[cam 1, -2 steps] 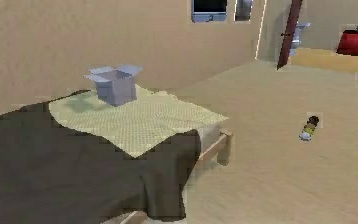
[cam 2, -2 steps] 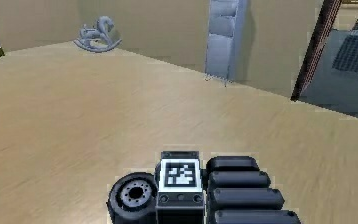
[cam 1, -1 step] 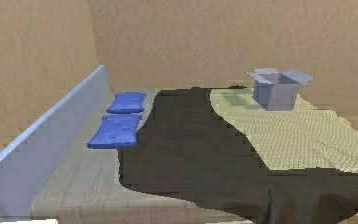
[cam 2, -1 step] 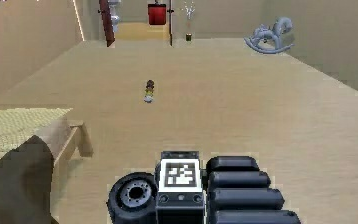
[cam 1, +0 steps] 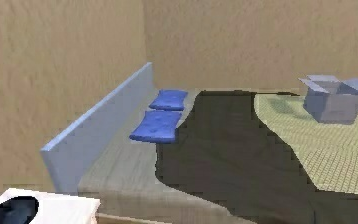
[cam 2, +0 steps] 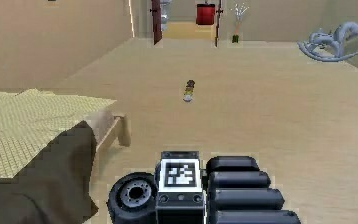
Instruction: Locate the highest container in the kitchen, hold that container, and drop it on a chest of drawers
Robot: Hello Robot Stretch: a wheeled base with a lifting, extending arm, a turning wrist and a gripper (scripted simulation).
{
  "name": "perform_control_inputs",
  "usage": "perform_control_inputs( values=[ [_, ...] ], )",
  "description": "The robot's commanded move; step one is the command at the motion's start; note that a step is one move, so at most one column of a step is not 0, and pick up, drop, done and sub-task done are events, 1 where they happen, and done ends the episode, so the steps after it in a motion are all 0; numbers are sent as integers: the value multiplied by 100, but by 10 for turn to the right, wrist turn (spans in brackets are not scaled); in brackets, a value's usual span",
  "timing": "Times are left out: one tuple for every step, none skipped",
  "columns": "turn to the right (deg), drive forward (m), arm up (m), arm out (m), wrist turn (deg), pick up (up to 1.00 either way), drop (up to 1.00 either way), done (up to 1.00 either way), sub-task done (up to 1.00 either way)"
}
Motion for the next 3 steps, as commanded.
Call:
perform_control_inputs(
  values=[
    [0,30,0,0,0,0,0,0,0],
    [450,0,0,0,0,0,0,0,0],
    [360,0,0,0,0,0,0,0,0]
  ],
)
